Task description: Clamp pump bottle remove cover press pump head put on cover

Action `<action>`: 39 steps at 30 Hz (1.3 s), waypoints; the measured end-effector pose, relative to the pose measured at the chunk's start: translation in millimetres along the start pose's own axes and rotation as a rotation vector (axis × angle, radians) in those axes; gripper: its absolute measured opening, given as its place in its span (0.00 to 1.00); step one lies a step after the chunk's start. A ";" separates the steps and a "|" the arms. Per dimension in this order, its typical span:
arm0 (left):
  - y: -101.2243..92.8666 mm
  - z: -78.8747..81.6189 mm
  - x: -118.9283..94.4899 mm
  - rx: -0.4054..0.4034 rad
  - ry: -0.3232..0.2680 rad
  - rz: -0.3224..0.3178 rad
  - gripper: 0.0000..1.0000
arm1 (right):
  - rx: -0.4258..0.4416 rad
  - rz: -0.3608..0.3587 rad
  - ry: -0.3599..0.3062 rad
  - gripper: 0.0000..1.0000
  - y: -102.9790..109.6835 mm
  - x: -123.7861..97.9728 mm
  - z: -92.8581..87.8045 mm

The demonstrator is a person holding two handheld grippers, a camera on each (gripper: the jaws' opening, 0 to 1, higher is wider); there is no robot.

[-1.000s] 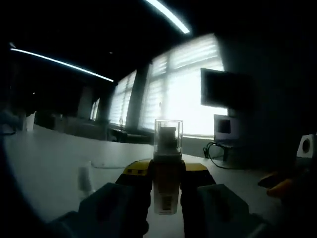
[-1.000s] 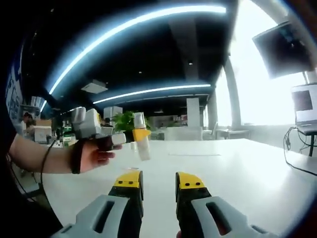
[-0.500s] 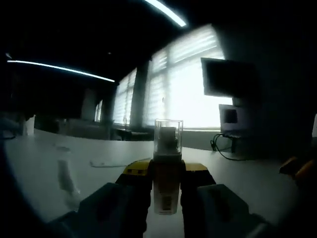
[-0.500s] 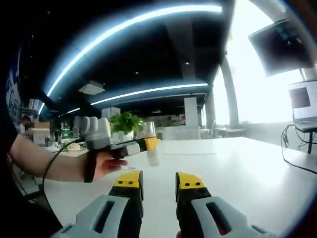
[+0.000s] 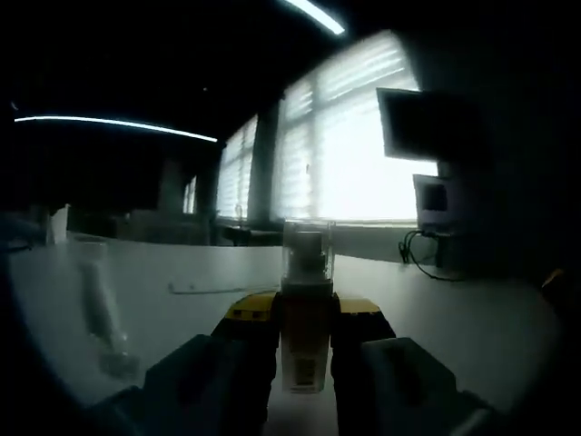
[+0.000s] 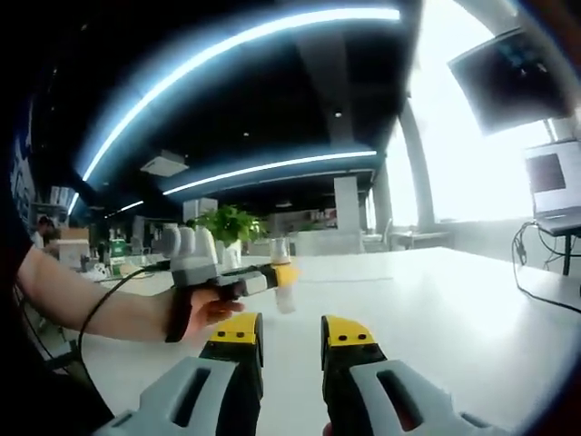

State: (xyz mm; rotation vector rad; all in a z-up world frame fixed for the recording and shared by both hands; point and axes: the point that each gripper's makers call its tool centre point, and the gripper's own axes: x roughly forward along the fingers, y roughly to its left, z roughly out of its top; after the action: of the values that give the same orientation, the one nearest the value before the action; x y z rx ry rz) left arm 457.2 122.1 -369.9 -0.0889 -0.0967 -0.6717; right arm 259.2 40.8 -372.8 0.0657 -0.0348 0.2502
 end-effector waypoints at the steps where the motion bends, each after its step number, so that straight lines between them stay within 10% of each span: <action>1: 0.1 -2.9 -0.3 0.004 0.005 0.009 0.13 | 0.001 0.000 -0.001 0.20 -0.5 -0.1 0.3; 39: -5.4 -16.0 -1.8 0.029 0.037 -0.029 0.26 | 0.013 0.010 -0.007 0.20 3.1 0.6 -3.6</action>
State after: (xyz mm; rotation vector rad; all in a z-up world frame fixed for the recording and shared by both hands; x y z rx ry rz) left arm 453.4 117.2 -385.7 -0.0470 -0.0722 -0.7007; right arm 259.1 44.2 -376.2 0.0789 -0.0404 0.2603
